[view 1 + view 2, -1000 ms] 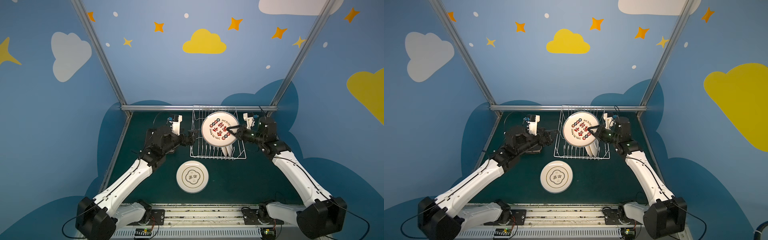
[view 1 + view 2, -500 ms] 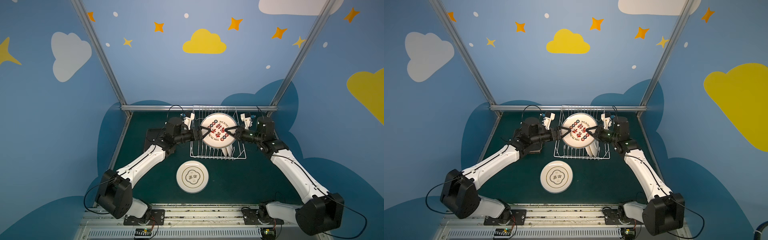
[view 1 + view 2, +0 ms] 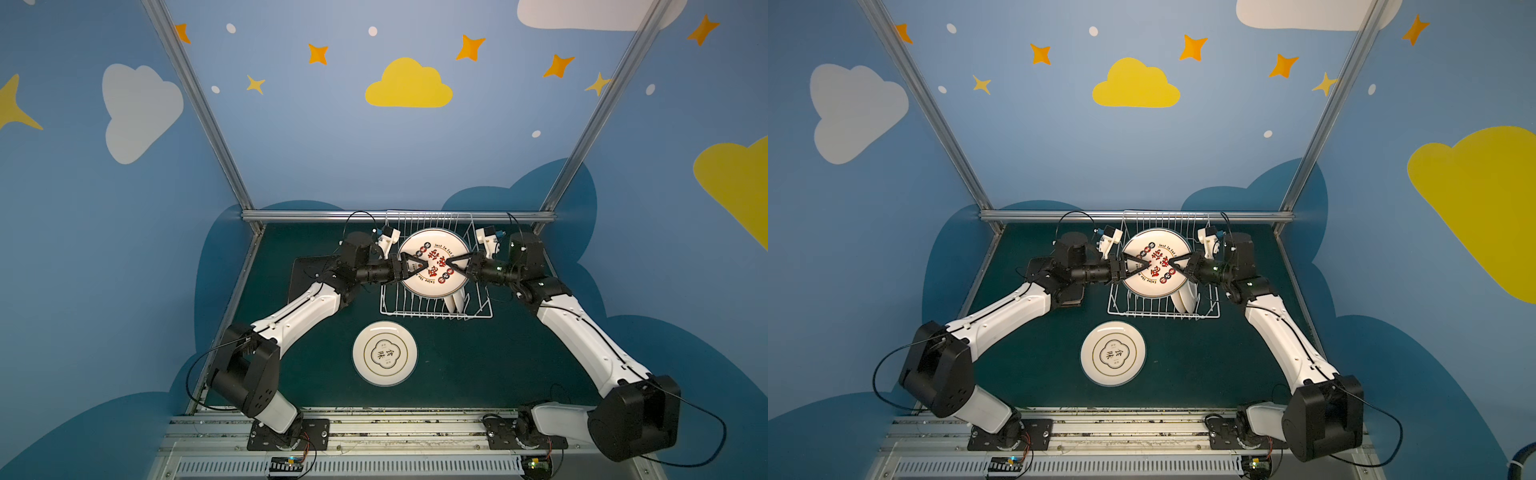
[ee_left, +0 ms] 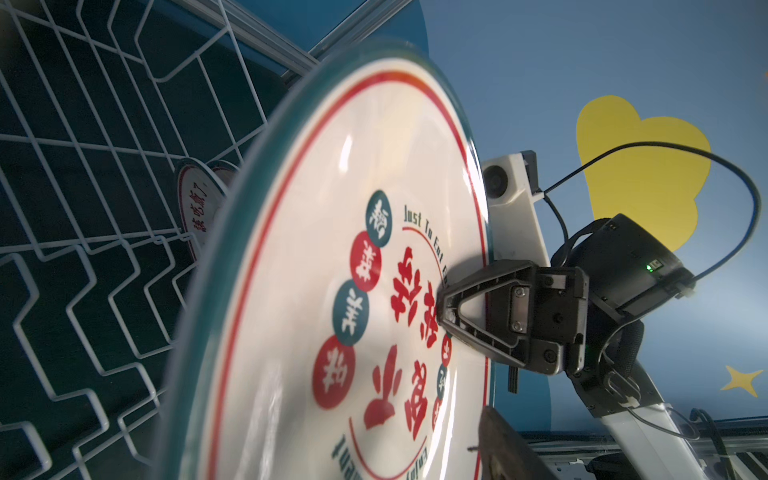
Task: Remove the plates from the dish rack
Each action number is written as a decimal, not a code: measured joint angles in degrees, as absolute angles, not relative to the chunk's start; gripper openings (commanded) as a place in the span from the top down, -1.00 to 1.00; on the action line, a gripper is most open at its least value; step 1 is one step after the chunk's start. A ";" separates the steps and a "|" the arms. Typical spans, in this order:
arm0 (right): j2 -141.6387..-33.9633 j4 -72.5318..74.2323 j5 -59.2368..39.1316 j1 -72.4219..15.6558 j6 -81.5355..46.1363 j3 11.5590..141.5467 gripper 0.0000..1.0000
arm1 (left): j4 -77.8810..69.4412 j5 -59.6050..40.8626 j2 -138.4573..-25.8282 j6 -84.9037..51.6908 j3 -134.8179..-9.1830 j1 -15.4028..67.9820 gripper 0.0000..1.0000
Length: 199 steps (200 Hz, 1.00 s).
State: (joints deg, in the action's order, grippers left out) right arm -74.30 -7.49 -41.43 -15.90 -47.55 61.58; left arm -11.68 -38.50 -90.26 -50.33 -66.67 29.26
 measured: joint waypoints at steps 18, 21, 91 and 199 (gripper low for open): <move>-74.72 -7.42 -42.06 -15.92 -47.57 61.58 1.00 | -12.38 -39.07 -90.43 -51.00 -66.67 29.26 -0.23; -74.78 -7.42 -42.15 -15.92 -47.59 61.58 1.00 | -12.49 -39.07 -90.45 -51.20 -66.67 29.26 -0.20; -75.05 -6.33 -43.46 -16.16 -47.77 61.58 1.00 | -13.17 -39.33 -90.72 -52.86 -66.67 28.99 0.28; -75.42 -4.05 -44.45 -16.25 -47.53 61.58 0.78 | -16.01 -40.40 -90.72 -57.71 -65.89 27.75 0.92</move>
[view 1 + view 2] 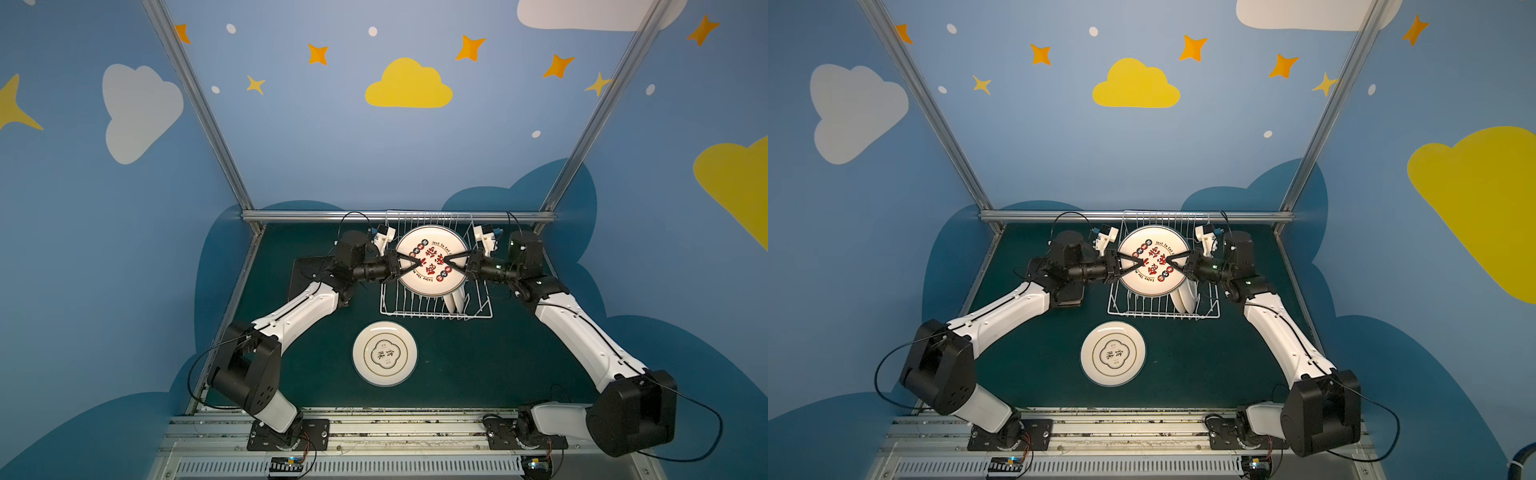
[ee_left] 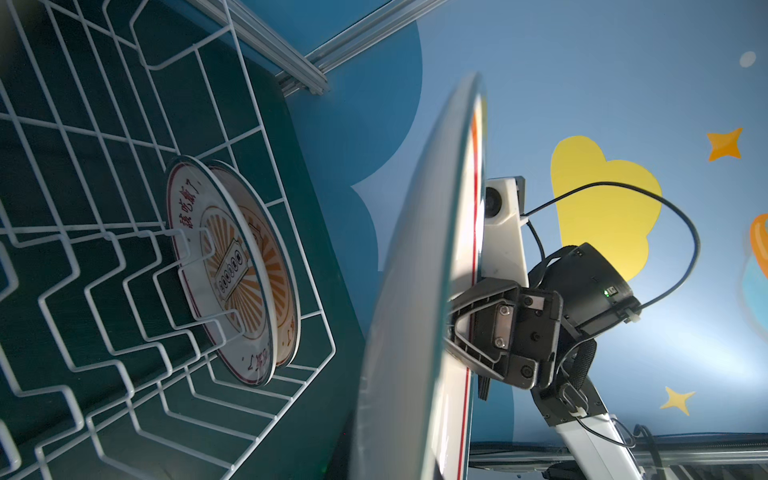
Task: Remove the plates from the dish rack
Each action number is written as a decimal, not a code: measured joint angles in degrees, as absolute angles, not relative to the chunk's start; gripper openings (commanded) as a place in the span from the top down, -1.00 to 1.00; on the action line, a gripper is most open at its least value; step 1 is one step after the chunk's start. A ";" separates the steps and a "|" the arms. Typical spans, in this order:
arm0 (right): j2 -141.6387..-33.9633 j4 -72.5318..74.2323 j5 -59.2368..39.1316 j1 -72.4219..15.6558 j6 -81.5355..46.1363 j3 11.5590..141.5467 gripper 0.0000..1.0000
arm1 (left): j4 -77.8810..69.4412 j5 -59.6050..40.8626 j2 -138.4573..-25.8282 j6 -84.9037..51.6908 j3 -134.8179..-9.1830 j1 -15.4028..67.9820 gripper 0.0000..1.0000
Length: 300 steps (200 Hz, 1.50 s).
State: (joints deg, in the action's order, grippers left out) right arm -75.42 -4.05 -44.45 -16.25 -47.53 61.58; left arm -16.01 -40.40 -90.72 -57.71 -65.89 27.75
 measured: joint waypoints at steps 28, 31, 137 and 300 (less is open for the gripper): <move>-75.55 -4.49 -44.07 -16.32 -47.44 61.58 0.37 | -16.95 -40.38 -90.70 -58.00 -65.89 27.83 0.94; -75.59 -4.58 -43.94 -16.34 -47.51 61.58 0.33 | -16.99 -40.32 -90.70 -57.98 -65.89 27.83 0.94; -74.22 -8.40 -39.92 -16.78 -41.43 61.93 -0.63 | -15.09 -40.40 -90.39 -56.55 -65.76 27.18 0.94; -59.02 -19.57 -30.20 -20.05 -9.50 63.00 -0.80 | 13.23 -33.43 -65.87 -48.82 -56.90 21.63 0.94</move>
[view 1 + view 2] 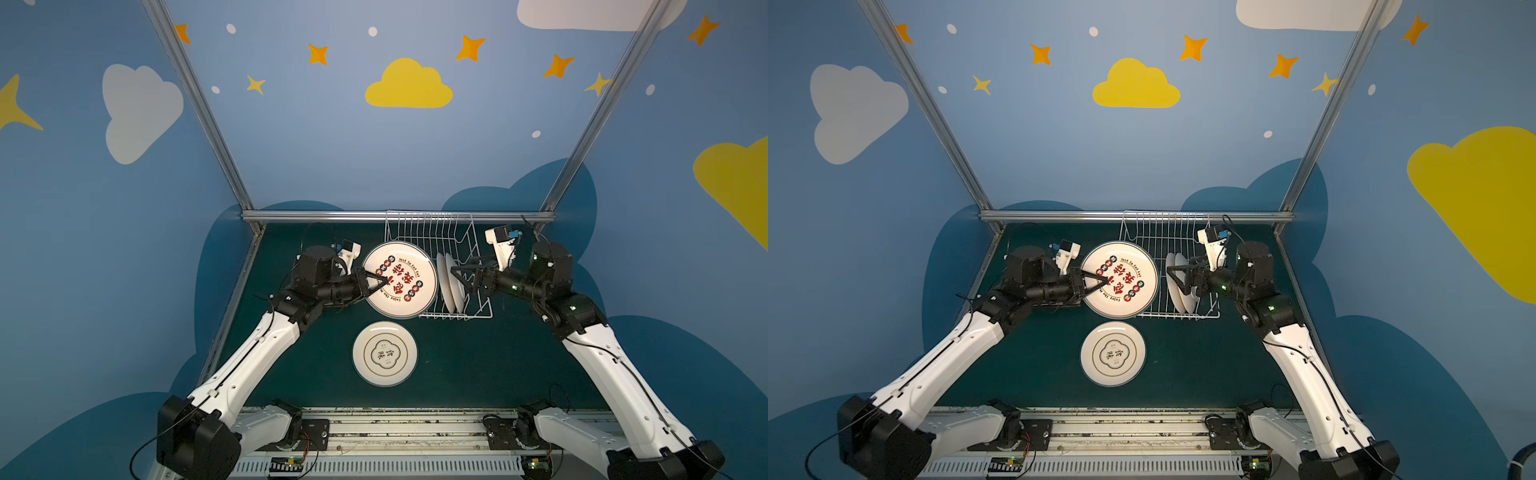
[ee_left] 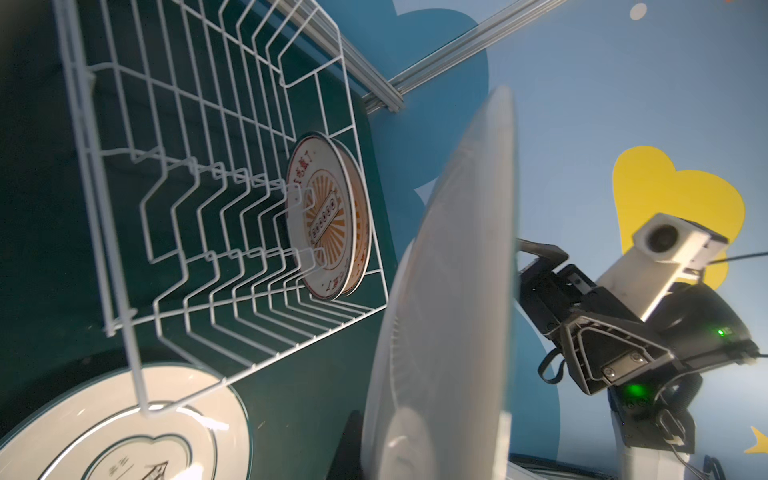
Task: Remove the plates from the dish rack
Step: 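Carry the plate toward the robot with the left gripper while right gripper withdraws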
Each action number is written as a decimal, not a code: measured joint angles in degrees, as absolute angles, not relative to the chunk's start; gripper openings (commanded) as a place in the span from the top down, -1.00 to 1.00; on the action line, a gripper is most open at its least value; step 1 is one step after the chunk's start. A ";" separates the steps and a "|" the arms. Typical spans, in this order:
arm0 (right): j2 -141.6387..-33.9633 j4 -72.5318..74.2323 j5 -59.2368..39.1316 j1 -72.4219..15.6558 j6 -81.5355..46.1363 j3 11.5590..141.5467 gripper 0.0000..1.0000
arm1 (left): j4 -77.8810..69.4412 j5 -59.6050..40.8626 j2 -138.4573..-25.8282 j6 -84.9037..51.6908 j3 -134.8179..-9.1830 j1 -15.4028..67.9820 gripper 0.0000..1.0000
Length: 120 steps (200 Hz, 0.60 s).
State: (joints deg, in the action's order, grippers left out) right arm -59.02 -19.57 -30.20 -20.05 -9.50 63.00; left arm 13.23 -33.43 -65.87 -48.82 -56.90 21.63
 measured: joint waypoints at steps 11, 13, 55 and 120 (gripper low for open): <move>-58.13 -20.80 -29.39 -21.02 -6.35 62.98 -0.80 | 15.66 -32.38 -63.53 -48.77 -55.66 21.26 0.94; -58.02 -20.93 -29.28 -21.21 -5.87 62.98 -0.79 | 16.10 -32.14 -63.16 -48.77 -55.40 21.21 0.94; -56.64 -24.77 -25.89 -23.94 2.35 62.87 -0.79 | 25.39 -27.09 -53.34 -49.08 -50.28 20.23 0.94; -56.51 -25.67 -23.51 -26.48 6.02 61.56 -0.79 | 37.69 -21.56 -41.93 -49.98 -44.05 19.64 0.94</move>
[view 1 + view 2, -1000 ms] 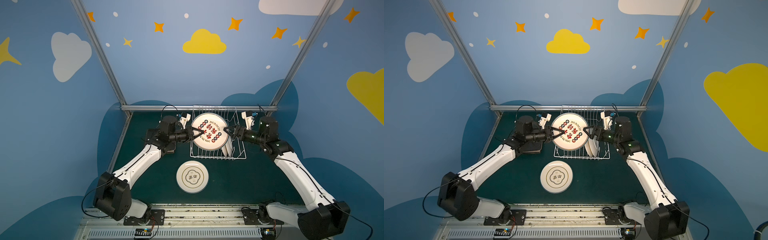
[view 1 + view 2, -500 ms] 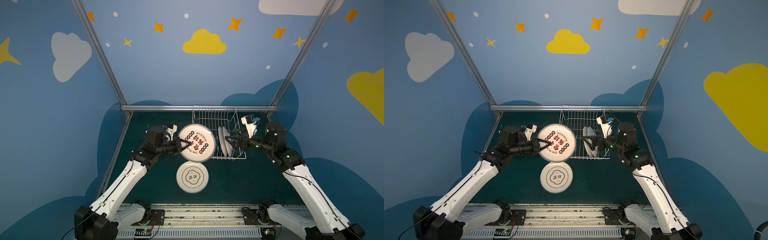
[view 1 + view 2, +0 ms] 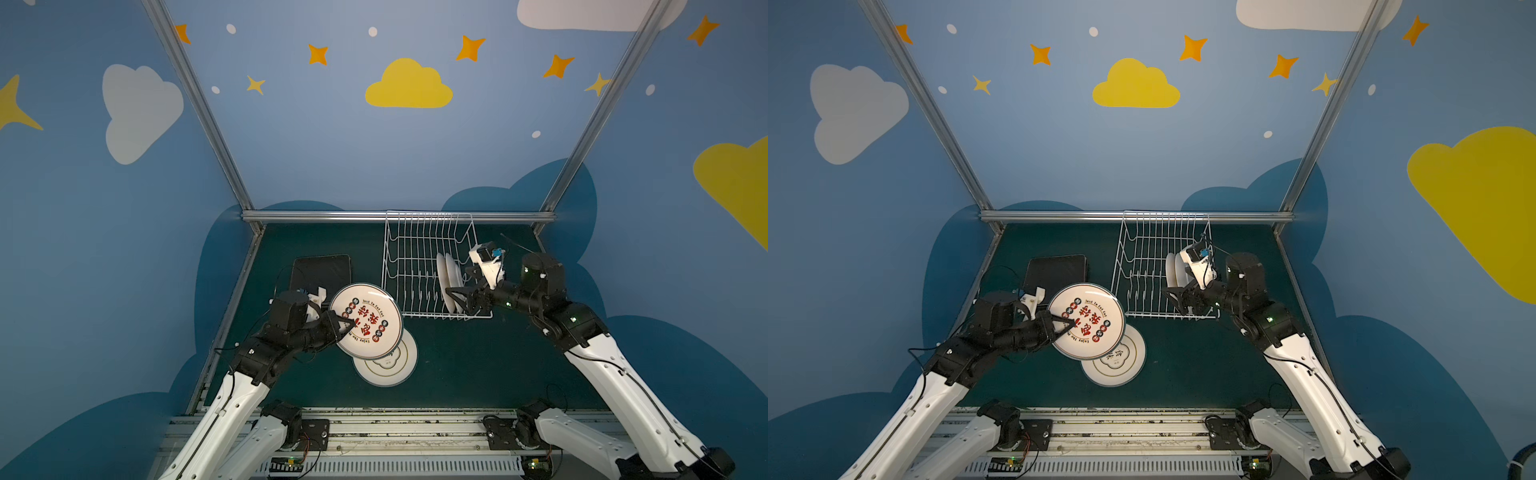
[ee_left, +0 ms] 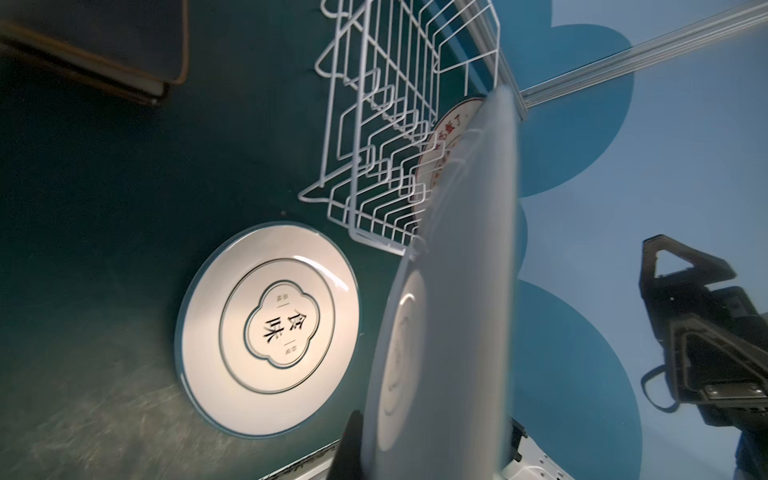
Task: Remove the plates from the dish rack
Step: 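Carry the plate toward the robot with the left gripper while right gripper withdraws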
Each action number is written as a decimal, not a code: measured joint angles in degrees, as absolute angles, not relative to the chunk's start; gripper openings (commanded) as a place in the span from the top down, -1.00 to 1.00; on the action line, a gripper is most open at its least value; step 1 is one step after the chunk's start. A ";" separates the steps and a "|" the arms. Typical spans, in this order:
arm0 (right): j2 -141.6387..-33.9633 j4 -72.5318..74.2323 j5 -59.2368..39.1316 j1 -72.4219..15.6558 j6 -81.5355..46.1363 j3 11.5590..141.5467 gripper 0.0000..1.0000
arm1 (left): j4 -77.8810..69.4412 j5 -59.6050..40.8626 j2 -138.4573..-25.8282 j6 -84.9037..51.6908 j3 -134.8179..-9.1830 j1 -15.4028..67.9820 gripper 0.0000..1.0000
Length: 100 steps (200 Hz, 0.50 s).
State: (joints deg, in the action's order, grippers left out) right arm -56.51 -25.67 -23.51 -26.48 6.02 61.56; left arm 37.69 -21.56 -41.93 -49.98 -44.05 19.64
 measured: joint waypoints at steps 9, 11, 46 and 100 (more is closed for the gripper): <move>-56.51 -25.67 -23.35 -26.96 6.66 61.32 -0.79 | 38.70 -21.28 -40.84 -50.30 -42.61 19.59 0.94; -56.51 -25.65 -23.33 -27.07 6.79 61.23 -0.80 | 38.92 -21.21 -40.58 -50.39 -42.26 19.59 0.94; -56.23 -25.69 -22.06 -29.26 9.52 59.72 -0.80 | 40.60 -21.15 -38.13 -52.21 -35.81 19.59 0.94; -56.27 -25.69 -19.46 -30.63 11.31 59.35 -0.80 | 35.24 -22.63 -37.91 -56.88 -26.24 19.59 0.94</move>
State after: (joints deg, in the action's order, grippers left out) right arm -56.27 -25.69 -19.46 -30.63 11.31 59.35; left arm 35.24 -22.63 -37.91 -56.88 -26.24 19.59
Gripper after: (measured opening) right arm 0.897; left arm 0.128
